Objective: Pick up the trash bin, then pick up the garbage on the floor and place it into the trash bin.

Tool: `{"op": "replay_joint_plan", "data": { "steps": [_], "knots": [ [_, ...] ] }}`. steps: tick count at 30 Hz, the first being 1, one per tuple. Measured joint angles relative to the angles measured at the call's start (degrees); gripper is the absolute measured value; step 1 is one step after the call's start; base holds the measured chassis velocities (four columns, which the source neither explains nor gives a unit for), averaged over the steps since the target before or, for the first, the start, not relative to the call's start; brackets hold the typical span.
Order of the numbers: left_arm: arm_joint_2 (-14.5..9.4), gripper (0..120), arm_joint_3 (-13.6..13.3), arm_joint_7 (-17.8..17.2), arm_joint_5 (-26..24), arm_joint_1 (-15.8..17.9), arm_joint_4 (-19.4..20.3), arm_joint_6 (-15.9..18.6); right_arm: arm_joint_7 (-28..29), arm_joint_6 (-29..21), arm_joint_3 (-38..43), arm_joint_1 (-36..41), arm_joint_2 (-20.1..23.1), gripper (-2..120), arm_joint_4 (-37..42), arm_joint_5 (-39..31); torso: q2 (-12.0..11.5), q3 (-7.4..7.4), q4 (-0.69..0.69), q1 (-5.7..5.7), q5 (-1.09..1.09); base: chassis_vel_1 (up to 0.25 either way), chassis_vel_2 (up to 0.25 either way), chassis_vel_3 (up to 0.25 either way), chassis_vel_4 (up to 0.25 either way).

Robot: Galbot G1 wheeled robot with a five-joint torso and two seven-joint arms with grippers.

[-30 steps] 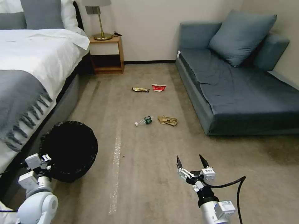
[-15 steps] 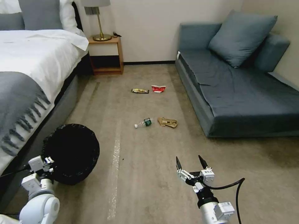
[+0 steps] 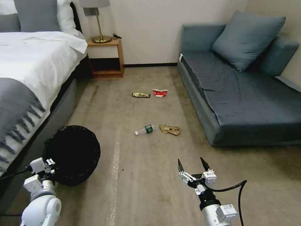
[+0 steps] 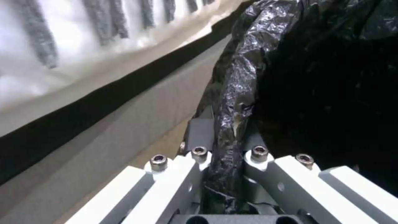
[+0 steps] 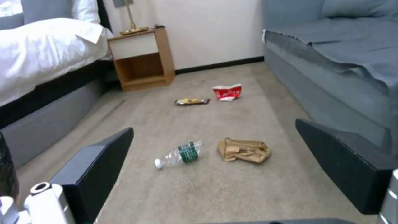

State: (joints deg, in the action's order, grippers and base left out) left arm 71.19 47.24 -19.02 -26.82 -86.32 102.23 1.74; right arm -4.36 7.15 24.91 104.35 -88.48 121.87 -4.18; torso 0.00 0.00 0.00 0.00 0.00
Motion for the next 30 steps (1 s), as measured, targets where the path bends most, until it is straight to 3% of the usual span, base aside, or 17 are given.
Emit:
{"op": "replay_joint_plan", "data": {
  "steps": [30],
  "knots": [
    [-0.3,4,-0.2,0.7,-0.7,1.4,-2.4,-1.4,-0.4,0.1,-0.4,-1.0,-0.4,100,-3.2,0.8,0.0,0.00,0.00,0.00,0.00,-0.118,0.120,0.117,-0.118]
  ]
}}
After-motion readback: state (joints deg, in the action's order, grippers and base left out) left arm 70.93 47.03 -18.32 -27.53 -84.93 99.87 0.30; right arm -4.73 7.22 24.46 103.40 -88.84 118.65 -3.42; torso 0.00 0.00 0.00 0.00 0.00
